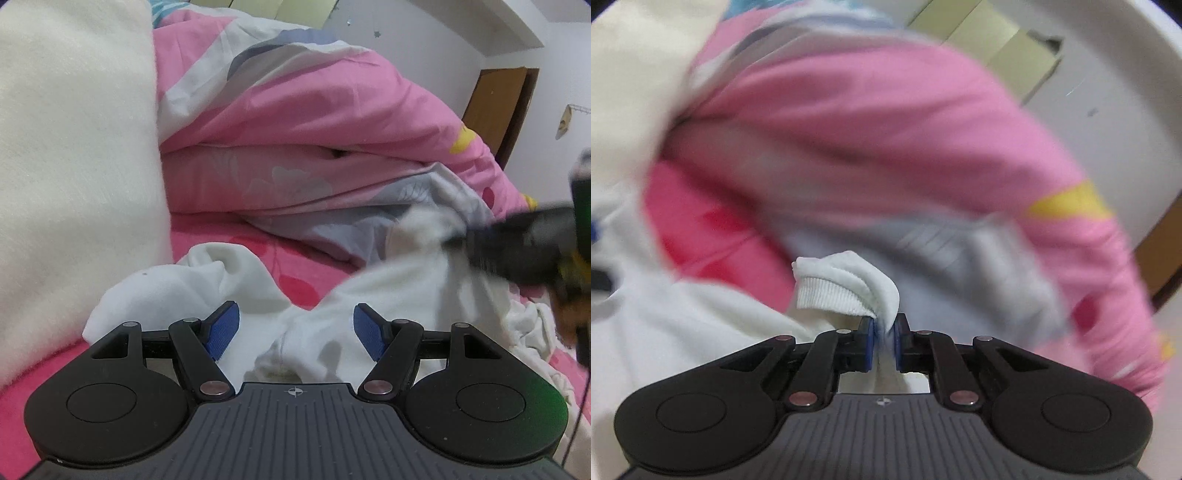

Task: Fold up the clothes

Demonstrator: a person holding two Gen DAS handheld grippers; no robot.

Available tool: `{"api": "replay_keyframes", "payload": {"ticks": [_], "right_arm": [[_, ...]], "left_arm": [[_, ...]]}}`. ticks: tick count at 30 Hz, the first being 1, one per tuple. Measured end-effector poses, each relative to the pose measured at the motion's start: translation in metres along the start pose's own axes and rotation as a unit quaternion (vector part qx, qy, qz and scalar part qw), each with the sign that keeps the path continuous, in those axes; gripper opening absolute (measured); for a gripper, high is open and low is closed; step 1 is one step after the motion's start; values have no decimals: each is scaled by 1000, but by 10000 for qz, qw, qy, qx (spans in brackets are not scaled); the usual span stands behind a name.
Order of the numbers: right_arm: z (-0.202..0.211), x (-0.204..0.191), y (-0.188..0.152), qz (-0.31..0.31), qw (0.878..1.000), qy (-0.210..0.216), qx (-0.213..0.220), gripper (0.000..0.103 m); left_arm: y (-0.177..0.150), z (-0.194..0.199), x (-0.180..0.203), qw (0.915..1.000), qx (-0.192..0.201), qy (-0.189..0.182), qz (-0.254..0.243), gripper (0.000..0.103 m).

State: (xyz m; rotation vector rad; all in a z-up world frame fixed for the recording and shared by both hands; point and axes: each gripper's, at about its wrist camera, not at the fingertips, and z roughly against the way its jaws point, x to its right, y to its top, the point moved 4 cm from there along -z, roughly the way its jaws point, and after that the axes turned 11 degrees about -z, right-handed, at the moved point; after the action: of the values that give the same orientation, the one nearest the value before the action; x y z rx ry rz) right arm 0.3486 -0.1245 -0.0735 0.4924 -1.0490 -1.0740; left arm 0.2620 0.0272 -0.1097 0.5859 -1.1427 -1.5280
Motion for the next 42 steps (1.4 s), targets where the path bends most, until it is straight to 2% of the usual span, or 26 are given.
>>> {"api": "replay_keyframes", "payload": {"ticks": [4,7,11,14,18,19,20,22,27,29,31,32,33,37,40,42], "right_arm": [[-20,22,34,-309,9986,-301,306,11],[-39,29,45,-340,9974,-499,394,11],[-69,23,34,-190,9978,-531,358,11],[-89,14,17,168,9983,-500,248,16],[-88,7,6,685,9961,-532,185,40],[-81,10,5,681,9966,-436,166,49],[-73,14,5,652,9972,-340,166,53],[-48,27,3,505,9983,-152,234,65],[21,73,-4,-113,9987,386,311,66],[49,105,-15,-538,9971,347,414,71],[68,143,-30,-1088,9928,199,452,88],[74,164,-40,-1403,9892,111,415,93],[76,187,-52,-1754,9840,20,310,98],[52,253,-108,-2885,9557,-189,-545,99],[27,266,-142,-3036,9472,-341,-974,99],[13,260,-156,-2847,9512,-415,-1119,99]], "left_arm": [[1,0,1,10000,10,15,-44,69],[1,-1,0,10000,-4,26,-63,69],[-1,-5,2,9998,-105,77,-170,69],[-3,-9,6,9992,-202,123,-313,69],[-5,-11,8,9986,-279,140,-424,69],[-5,-11,9,9985,-289,139,-440,69],[-6,-11,9,9985,-298,136,-448,69],[-6,-11,8,9985,-313,130,-433,69],[-8,-12,8,9984,-340,139,-436,69],[-8,-12,9,9983,-349,141,-446,69],[-9,-13,9,9982,-367,144,-461,69],[-9,-13,9,9981,-379,146,-469,69],[-10,-13,10,9980,-386,151,-479,69],[-11,-14,10,9977,-401,173,-510,69],[-12,-16,9,9977,-440,170,-485,69],[-13,-17,8,9978,-463,155,-454,69]]}}
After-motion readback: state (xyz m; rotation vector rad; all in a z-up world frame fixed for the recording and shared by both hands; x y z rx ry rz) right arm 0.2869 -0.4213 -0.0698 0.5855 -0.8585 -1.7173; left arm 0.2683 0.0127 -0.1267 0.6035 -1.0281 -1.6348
